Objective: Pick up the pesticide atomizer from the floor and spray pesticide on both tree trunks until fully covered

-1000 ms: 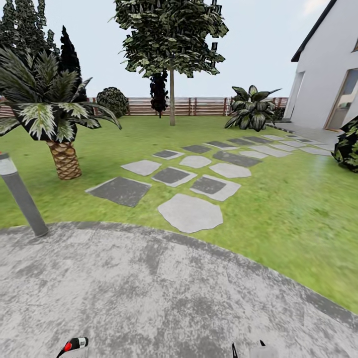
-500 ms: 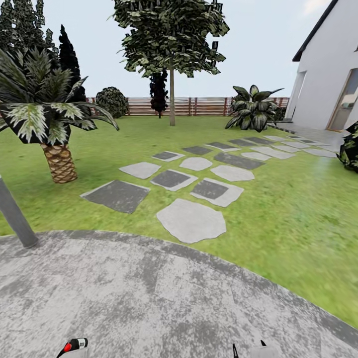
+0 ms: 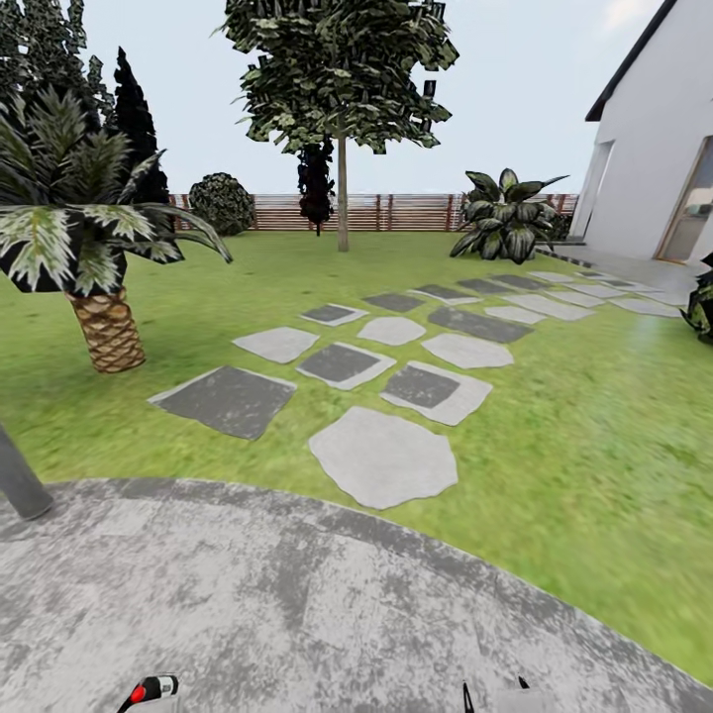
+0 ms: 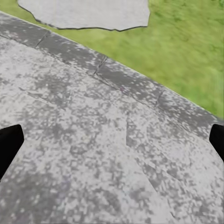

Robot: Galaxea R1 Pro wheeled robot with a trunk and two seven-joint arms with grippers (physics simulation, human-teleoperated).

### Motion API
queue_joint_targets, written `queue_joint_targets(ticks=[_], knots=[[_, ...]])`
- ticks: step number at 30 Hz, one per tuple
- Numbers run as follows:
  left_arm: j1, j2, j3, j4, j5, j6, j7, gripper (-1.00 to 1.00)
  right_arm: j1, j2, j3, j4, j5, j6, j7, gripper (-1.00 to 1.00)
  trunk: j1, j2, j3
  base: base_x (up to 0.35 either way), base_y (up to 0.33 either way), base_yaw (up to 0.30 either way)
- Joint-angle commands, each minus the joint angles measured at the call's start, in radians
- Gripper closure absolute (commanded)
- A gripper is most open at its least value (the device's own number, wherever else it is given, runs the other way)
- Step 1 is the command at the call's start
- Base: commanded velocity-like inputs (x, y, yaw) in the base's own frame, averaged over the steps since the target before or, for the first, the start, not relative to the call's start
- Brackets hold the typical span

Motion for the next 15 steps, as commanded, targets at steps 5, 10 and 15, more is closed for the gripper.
queue_joint_targets(ticks=[5,10,15], knots=[[0.0,0.0,-0.003,0.005,0.011,-0.002,-0.006,1.0,-0.001,-0.002,0.004,0.0,0.007,0.0,-0.012,-1.0,0.0,0.0,-0.001,0.341,0.0,0.0],[-0.001,0.001,-0.002,0.005,0.017,-0.001,-0.006,1.0,-0.001,-0.003,0.002,-0.002,0.006,-0.001,-0.013,-1.0,0.0,0.0,-0.001,0.341,0.0,0.0],[-0.001,0.001,-0.002,0.006,0.017,-0.002,-0.005,1.0,-0.001,-0.007,0.001,-0.002,0.005,-0.001,-0.014,-1.0,0.0,0.0,-0.001,0.341,0.0,0.0]])
